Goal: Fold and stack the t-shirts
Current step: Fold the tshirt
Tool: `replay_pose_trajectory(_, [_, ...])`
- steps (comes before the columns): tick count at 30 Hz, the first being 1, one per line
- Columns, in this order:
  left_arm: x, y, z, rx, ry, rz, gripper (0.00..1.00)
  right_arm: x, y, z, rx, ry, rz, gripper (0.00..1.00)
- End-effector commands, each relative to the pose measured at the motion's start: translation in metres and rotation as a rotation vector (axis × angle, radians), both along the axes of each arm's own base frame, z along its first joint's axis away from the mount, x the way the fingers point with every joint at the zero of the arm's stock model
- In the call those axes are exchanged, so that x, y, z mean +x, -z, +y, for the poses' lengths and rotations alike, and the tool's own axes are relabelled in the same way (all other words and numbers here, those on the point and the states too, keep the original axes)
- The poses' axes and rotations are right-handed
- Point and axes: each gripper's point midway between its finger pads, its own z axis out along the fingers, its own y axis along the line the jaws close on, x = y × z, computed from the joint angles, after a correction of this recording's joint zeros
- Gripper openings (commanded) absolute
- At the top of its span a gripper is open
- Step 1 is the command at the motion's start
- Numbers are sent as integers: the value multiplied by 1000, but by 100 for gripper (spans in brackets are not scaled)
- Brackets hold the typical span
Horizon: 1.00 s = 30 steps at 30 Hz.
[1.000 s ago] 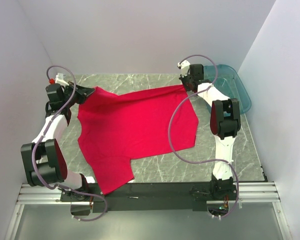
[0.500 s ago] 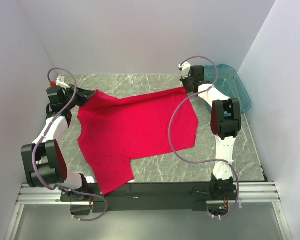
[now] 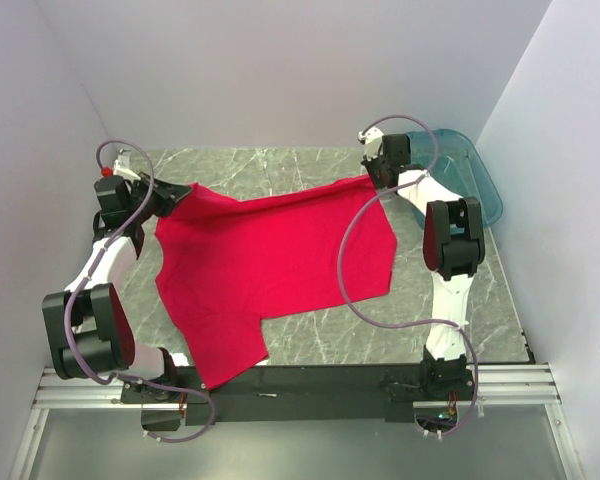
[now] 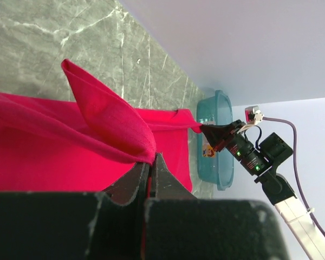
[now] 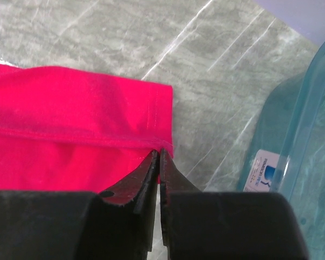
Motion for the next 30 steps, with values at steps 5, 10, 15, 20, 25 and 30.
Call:
replay_pose_trajectory(5, [-8, -11, 0, 32, 5, -57, 1, -1, -47, -15, -14, 19, -99, 24])
replay_pose_trajectory(10, [-11, -4, -1, 35, 7, -45, 1, -8, -54, -20, -13, 24, -100, 45])
replay_pose_trajectory(15, [-14, -1, -2, 34, 16, -41, 1, -20, -67, -21, -4, 4, -114, 64])
replay_pose_trajectory(20, [-15, 2, -5, 28, 28, -40, 1, -35, -74, -18, -1, -50, -110, 73])
replay_pose_trajectory(25, [-17, 4, -6, 31, 37, -37, 1, -51, -72, -4, 55, -118, -74, 75])
replay_pose_trajectory(30, [-20, 5, -7, 40, 43, -35, 1, -62, -70, 6, 113, -142, -52, 75])
